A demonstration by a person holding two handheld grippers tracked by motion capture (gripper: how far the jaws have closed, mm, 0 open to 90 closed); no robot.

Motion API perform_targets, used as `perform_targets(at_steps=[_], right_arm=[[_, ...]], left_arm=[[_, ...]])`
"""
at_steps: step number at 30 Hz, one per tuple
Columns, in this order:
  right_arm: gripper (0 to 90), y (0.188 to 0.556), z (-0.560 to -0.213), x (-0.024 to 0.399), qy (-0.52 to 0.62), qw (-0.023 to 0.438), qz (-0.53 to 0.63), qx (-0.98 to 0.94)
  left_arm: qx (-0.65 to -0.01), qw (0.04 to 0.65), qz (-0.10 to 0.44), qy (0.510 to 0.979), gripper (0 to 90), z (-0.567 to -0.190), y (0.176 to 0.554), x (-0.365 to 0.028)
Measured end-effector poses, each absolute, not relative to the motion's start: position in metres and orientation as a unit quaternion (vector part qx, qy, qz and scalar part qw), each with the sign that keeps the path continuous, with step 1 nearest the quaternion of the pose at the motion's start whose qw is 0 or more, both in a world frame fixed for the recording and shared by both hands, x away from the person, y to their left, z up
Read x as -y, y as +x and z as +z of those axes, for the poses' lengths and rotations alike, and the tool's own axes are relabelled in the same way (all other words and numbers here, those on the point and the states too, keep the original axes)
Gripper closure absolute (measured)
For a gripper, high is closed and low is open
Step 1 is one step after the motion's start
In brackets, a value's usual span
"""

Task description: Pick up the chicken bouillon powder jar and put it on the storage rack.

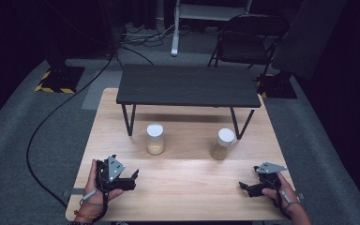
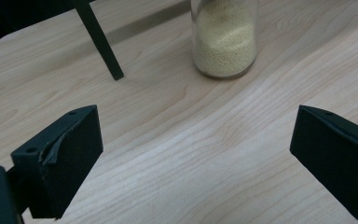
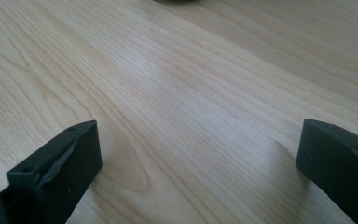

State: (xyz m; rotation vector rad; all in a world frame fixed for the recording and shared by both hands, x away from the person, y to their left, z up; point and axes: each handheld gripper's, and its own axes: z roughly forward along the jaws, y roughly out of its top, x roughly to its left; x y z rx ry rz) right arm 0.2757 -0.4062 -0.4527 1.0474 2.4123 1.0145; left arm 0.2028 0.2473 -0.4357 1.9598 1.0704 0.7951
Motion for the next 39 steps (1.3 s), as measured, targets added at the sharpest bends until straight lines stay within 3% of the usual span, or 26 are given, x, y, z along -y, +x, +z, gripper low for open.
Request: perform_targets(at_steps=[39], right_arm=[[0.0, 0.276, -0.453, 0.406, 0.367, 0.161, 0.355, -0.845]], left_arm=[[-0.405, 0.4, 0.289, 0.769, 2.6, -0.432, 0.267, -0.213]])
